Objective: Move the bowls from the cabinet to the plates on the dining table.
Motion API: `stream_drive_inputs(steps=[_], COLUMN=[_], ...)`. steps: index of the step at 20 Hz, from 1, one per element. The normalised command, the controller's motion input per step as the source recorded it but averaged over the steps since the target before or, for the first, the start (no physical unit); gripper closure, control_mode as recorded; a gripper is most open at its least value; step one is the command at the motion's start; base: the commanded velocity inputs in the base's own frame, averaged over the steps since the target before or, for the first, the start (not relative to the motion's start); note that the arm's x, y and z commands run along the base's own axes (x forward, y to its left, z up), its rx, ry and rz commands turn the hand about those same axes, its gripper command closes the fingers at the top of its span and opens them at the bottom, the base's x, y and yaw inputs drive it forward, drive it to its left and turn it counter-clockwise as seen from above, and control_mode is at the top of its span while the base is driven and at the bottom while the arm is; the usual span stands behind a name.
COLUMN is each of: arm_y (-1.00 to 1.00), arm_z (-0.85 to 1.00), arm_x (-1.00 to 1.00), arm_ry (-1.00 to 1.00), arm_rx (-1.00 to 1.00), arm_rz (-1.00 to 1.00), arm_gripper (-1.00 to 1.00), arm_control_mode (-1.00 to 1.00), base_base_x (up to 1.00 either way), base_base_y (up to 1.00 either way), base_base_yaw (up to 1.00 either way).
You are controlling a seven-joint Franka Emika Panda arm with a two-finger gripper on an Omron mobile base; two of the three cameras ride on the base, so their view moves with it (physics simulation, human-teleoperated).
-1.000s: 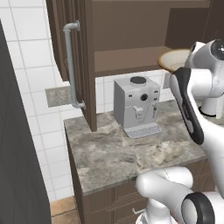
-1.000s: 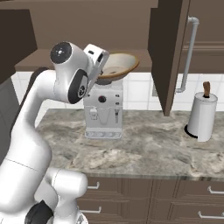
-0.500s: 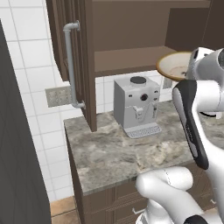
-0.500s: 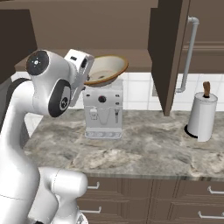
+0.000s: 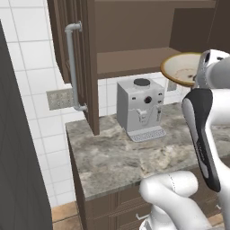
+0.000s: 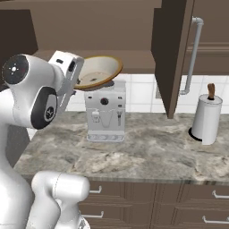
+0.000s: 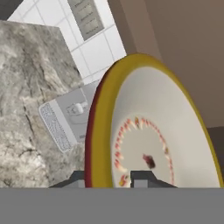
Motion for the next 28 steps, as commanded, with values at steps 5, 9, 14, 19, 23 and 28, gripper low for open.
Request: stream_drive_inputs(steps=[5, 9, 14, 19, 23, 28], arm_y=[0.26, 0.25, 0.13, 0.00, 0.00, 0.00], arm_z=[0.05, 0.03, 0.03, 0.06, 0.10, 0.10], arm_x=[-0.35, -0.33, -0.30, -0.28, -0.30, -0.22], arm_ry=[-0.03, -0.05, -0.05, -0.04, -0.03, -0.01], arm_rx=[0.00, 0.00, 0.00, 0.00, -0.01, 0.00], arm_rz=[0.04, 0.04, 0.04, 0.04, 0.04, 0.02], arm_gripper=[1.00, 1.00, 1.00, 1.00, 1.00, 1.00], arm_control_mode=[-1.00, -1.00, -1.00, -1.00, -1.00, -1.00], base_base_x=[0.00, 0.00, 0.00, 0.00, 0.00, 0.00], base_base_y=[0.00, 0.00, 0.00, 0.00, 0.00, 0.00], base_base_yaw=[0.00, 0.00, 0.00, 0.00, 0.00, 0.00])
